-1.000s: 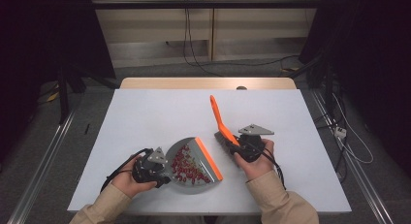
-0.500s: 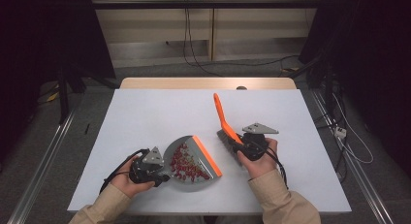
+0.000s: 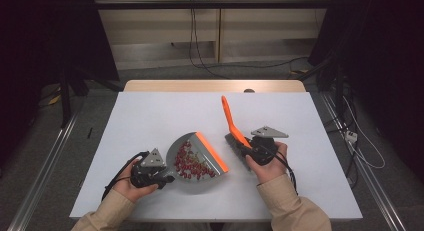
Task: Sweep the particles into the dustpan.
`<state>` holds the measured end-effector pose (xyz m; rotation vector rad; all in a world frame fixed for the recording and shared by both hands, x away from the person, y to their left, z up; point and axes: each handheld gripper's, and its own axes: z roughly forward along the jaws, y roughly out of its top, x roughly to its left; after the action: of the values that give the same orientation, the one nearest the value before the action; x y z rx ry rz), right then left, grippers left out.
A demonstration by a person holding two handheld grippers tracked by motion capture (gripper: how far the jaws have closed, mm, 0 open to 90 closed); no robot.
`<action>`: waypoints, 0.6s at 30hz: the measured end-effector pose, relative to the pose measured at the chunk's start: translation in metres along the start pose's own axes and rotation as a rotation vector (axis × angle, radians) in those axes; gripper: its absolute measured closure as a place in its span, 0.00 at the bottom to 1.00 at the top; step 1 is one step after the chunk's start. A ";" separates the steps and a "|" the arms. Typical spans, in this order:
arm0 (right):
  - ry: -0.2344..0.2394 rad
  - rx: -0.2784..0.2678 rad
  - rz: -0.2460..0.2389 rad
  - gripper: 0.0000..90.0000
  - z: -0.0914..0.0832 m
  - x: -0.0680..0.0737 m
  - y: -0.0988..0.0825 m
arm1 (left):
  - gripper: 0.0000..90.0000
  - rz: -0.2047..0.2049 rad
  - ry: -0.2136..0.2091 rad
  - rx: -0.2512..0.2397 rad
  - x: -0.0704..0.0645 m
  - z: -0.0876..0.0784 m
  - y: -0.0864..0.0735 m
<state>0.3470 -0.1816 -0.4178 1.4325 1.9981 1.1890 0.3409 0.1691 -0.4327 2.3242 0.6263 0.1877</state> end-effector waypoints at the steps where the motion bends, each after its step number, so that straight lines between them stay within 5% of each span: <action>1: 0.000 0.002 0.001 0.79 0.000 0.000 0.000 | 0.71 0.002 0.005 -0.001 0.001 -0.001 0.000; 7: -0.008 0.002 -0.005 0.79 0.001 -0.002 0.001 | 0.71 -0.042 0.058 -0.032 0.006 -0.006 0.001; 8: -0.007 0.002 -0.007 0.79 0.001 -0.002 0.001 | 0.71 -0.044 0.038 -0.036 0.008 -0.006 0.001; 14: -0.006 0.008 -0.016 0.79 0.002 -0.002 0.002 | 0.71 -0.083 0.092 -0.054 0.012 -0.009 0.001; 18: -0.007 0.009 -0.014 0.79 0.002 -0.003 0.002 | 0.71 -0.098 0.088 -0.053 0.018 -0.011 0.000</action>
<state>0.3508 -0.1834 -0.4173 1.4222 2.0081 1.1696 0.3536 0.1848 -0.4247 2.2379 0.7683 0.2594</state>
